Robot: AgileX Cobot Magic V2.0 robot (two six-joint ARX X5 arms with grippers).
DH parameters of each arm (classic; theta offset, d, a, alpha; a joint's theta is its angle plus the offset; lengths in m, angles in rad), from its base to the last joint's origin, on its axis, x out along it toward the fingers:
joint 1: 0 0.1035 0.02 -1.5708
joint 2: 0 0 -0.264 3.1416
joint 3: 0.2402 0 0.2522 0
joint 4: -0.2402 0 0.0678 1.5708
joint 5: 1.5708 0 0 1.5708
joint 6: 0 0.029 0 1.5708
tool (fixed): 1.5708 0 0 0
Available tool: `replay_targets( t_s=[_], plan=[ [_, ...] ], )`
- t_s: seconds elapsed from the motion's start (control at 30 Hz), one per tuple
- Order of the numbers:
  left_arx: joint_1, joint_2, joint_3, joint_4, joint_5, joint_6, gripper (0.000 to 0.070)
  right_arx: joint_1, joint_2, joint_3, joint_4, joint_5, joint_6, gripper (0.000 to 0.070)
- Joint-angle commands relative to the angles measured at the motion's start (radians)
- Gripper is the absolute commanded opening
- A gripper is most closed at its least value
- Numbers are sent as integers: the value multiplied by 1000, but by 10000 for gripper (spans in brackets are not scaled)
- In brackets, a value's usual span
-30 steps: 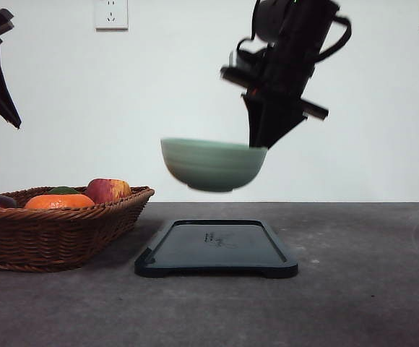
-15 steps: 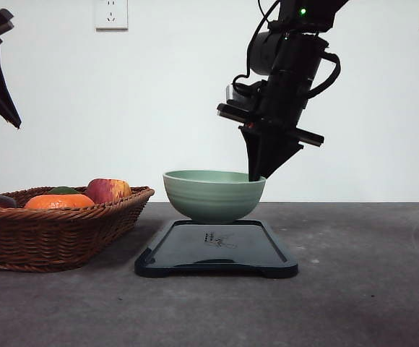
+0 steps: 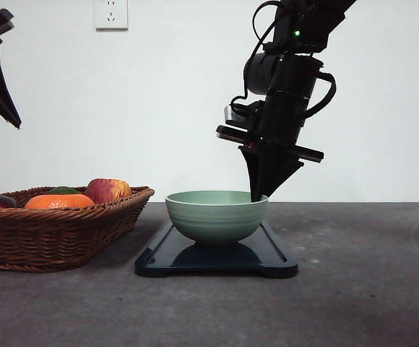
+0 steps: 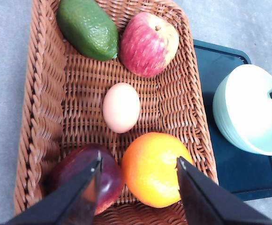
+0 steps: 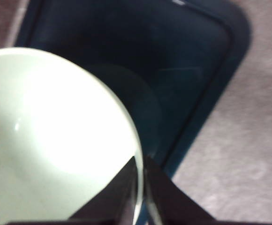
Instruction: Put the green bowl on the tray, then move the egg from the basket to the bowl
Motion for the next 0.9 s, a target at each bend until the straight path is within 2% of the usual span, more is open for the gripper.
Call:
replay_targets(
  t_s=[0.0,0.37,0.43,0.53,0.87],
  plan=[
    [-2,7,23,8,5,16,310,5,27,27,6,6,3,0],
    [-2,7,23,8,5,18,310,14,39,27,10,2,15,5],
    [-2,7,23,8,5,18,310,15,39,28,8,-3,17,57],
    [-2,7,23,7,5,18,310,14,38,29,-6,-6,26,215],
    [-2,7,23,7,5,18,310,18,-65,44,-52,-5,15,227]
  ],
)
